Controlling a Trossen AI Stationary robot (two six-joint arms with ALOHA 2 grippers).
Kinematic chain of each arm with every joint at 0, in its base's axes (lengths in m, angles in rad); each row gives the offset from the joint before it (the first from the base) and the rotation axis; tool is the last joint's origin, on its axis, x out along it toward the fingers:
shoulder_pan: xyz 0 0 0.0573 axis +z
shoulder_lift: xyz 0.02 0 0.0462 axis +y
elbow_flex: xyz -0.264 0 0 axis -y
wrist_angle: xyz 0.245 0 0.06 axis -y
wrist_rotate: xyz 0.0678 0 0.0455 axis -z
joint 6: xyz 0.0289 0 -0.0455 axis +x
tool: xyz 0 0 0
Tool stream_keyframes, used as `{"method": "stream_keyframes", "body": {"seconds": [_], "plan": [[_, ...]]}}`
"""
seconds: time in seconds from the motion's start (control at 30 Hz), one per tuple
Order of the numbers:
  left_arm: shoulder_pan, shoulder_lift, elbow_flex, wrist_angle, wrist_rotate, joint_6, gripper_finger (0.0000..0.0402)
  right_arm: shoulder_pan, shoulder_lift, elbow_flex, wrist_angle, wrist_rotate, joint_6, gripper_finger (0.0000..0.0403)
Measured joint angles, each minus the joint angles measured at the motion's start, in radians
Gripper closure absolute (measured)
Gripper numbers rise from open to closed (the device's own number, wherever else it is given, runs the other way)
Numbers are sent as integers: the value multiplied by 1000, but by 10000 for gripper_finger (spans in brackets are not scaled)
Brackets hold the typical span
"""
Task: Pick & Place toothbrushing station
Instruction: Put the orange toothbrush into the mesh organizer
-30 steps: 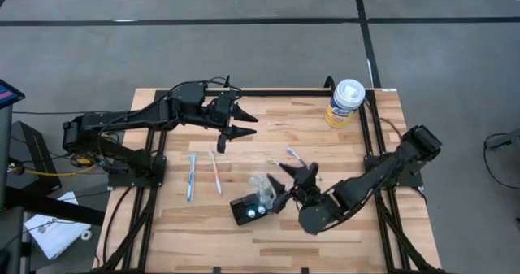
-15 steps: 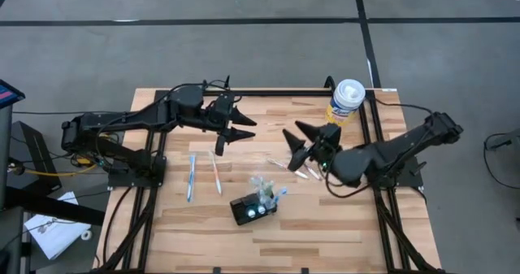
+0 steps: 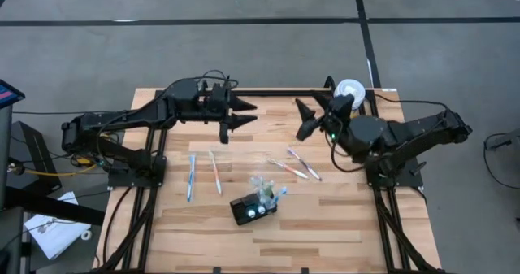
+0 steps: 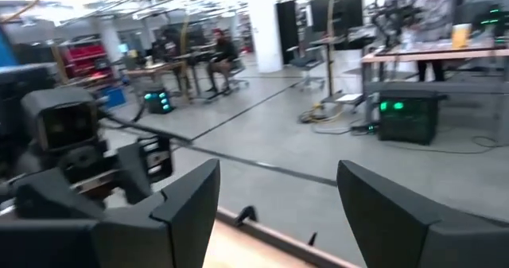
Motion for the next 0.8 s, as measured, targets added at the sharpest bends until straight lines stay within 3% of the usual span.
{"method": "stream_keyframes", "body": {"seconds": [0.2,0.4,0.53,0.67,0.8], "plan": [[48,-9,0,99,-6,-63,243,-86,-15,0,16,32,-5,159],[53,-16,0,117,-137,-134,243,-124,-11,0,-3,132,-6,159],[49,-20,0,120,-134,-195,243,-141,-12,0,-73,125,-7,159],[58,-12,1,141,-62,-254,243,-174,-30,-2,-153,38,-7,159],[68,-1,0,137,-63,-332,243,-208,-84,0,-246,-136,41,159]]}}
